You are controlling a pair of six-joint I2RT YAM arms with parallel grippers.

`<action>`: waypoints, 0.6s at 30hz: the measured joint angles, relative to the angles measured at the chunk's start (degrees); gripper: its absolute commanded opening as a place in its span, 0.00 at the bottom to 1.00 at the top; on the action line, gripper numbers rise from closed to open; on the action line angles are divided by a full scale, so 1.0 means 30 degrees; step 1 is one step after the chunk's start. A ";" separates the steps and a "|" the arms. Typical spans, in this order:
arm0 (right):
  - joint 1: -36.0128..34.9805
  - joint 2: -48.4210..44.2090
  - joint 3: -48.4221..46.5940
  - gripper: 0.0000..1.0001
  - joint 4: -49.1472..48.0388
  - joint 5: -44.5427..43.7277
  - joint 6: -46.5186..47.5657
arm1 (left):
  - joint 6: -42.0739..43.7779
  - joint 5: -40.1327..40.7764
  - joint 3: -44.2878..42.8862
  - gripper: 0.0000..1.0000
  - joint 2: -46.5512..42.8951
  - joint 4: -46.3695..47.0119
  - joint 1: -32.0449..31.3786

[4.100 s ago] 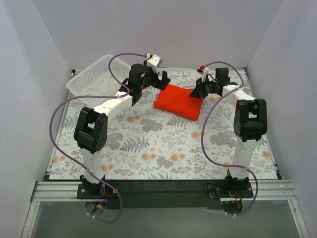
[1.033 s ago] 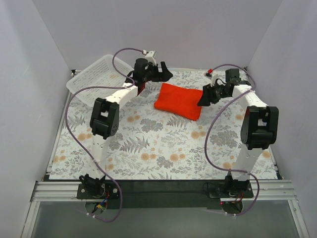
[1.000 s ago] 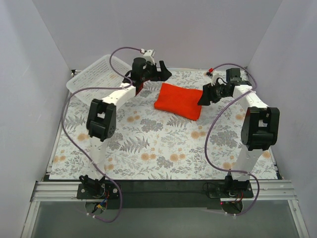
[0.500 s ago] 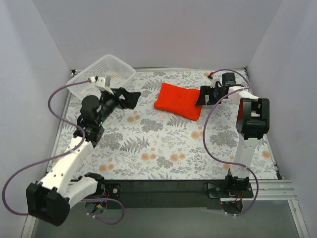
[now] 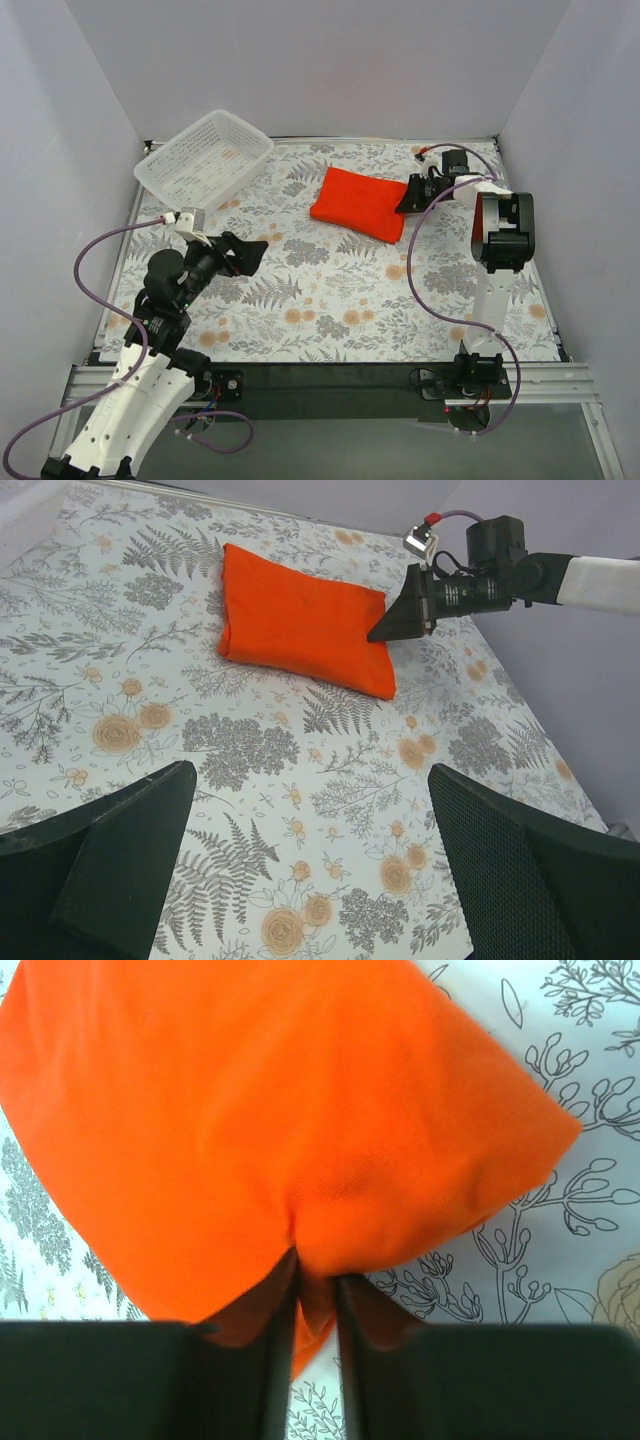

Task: Fold and stack the t-shirts
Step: Neatly place the folded tshirt to the corner

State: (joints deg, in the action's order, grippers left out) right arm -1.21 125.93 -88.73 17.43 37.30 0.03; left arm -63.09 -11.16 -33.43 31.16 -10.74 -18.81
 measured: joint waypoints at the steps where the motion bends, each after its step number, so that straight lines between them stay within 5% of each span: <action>1: 0.0044 0.0073 0.0000 0.12 0.0007 -0.0015 -0.0124 | -0.0095 0.0022 0.0000 0.94 -0.0131 -0.0168 0.0000; 4: 0.0379 0.0197 0.0000 0.02 0.0036 0.0073 -0.0291 | -0.0393 0.0022 0.0022 0.93 -0.0211 -0.0648 0.0000; 10: 0.1923 0.0699 -0.0991 0.01 0.1246 0.0459 0.0772 | -0.0714 0.0022 0.0219 0.93 -0.0481 -0.1377 0.0000; 18: 0.4714 0.2601 -0.6135 0.01 0.5748 -0.1326 0.5391 | -0.0787 0.0015 0.0692 0.93 -0.1290 -0.2055 0.0000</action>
State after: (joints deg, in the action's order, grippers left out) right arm 12.93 133.73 -107.13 34.68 33.32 16.21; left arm -65.45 -11.11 -31.35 27.29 -16.91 -18.81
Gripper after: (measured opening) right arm 0.013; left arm 0.934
